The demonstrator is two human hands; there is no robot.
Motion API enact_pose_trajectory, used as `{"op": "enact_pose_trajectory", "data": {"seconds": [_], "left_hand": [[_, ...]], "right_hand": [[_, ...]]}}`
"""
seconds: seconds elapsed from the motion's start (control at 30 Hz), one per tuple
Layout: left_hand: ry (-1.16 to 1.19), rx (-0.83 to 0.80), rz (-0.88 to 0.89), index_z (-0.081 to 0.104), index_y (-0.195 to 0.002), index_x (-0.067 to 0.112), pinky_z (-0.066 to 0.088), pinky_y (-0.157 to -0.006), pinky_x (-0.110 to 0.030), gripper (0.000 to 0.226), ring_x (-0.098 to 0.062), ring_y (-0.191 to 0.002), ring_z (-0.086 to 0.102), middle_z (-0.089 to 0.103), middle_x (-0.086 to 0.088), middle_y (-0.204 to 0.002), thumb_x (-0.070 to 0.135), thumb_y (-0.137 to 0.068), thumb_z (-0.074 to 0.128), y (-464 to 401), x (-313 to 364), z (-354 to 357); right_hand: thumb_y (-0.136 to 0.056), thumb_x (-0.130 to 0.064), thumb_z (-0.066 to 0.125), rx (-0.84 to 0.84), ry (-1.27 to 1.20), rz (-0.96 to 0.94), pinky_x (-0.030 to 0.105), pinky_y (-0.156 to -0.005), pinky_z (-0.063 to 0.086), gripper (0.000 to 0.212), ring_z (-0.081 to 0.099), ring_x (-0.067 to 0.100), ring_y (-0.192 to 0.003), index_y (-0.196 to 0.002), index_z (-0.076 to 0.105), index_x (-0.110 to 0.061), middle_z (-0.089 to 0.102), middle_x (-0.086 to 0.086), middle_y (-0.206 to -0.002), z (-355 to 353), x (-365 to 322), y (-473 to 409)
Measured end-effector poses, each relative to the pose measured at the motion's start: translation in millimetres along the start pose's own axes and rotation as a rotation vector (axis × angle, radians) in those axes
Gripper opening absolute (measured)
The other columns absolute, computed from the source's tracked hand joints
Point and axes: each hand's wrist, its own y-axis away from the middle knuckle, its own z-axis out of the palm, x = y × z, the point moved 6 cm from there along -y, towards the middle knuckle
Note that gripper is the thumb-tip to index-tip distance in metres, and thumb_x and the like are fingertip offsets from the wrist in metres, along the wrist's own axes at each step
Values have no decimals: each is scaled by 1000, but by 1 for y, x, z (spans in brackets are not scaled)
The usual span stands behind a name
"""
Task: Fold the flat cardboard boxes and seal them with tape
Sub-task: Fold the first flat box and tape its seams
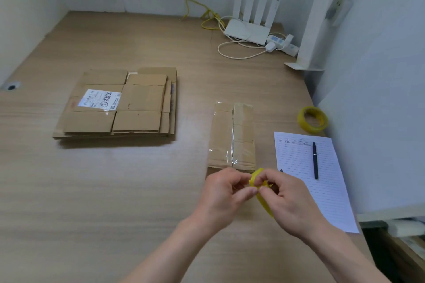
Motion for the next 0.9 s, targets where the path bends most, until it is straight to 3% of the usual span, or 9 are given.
{"op": "enact_pose_trajectory", "data": {"seconds": [0.1, 0.33, 0.43, 0.5, 0.6, 0.7, 0.77, 0.87, 0.9], "left_hand": [[5, 49, -52, 79, -86, 16, 48, -63, -25, 10, -2, -67, 58, 66, 5, -76, 14, -77, 82, 2, -2, 2], [-123, 108, 1, 72, -71, 12, 47, -63, -31, 9, -13, -68, 59, 65, -1, -76, 13, -79, 77, 11, 2, 5], [-157, 129, 97, 68, -70, 13, 44, -59, -28, 9, -11, -64, 55, 62, 0, -72, 14, -78, 72, 17, 6, 5], [-143, 164, 138, 67, -70, 13, 42, -58, -24, 9, -9, -62, 53, 61, 1, -68, 14, -78, 70, 20, 6, 1], [-87, 203, 120, 67, -71, 15, 40, -58, -19, 8, -5, -60, 51, 61, 4, -65, 15, -79, 67, 19, 4, -8], [-38, 229, 83, 67, -69, 17, 42, -56, -21, 10, -4, -58, 52, 61, 7, -62, 18, -79, 66, 17, 1, -16], [65, 289, 11, 66, -68, 18, 48, -57, -31, 12, -13, -59, 57, 64, 2, -61, 19, -79, 65, 20, -8, -22], [203, 368, -94, 67, -67, 17, 45, -55, -34, 13, -18, -56, 55, 64, 0, -59, 20, -79, 64, 26, -22, -29], [223, 391, -117, 67, -67, 17, 44, -54, -33, 14, -15, -54, 53, 63, 1, -59, 20, -80, 64, 26, -24, -30]], "right_hand": [[-87, -16, 60, -30, -8, 30, 25, -53, 35, 15, 42, 6, -54, -82, 64, -30, 50, -13, -56, 5, 1, 2], [-82, -22, 63, -58, -37, 121, 26, -56, 39, 15, 45, 6, -55, -90, 62, -34, 58, -13, -63, 13, 4, 9], [-71, -25, 65, -94, -127, 200, 23, -58, 41, 46, 49, 4, -57, -111, 53, -44, 58, -17, -65, 14, 7, 13], [-69, -22, 67, -168, -279, 219, 24, -62, 42, 63, 50, 6, -60, -126, 47, -43, 55, -8, -59, 16, 8, 16], [-70, -23, 72, -348, -476, 225, 23, -68, 47, 78, 63, 15, -75, -137, 36, -44, 69, 12, -76, 23, 7, 27], [-78, -21, 72, -416, -559, 209, 27, -71, 51, 82, 67, 22, -76, -144, 29, -45, 70, 14, -78, 21, 2, 35], [-84, -35, 70, -327, -271, 174, 29, -73, 52, 78, 67, 18, -74, -145, 26, -53, 70, 3, -77, 10, 6, 29], [-86, -68, 50, -110, 610, 109, 31, -75, 43, 66, 62, 16, -98, -145, 23, -55, 65, -18, -96, -14, 12, 14], [-84, -71, 49, -50, 611, 99, 30, -75, 42, 64, 61, 15, -100, -143, 27, -56, 63, -22, -100, -18, 12, 11]]}}
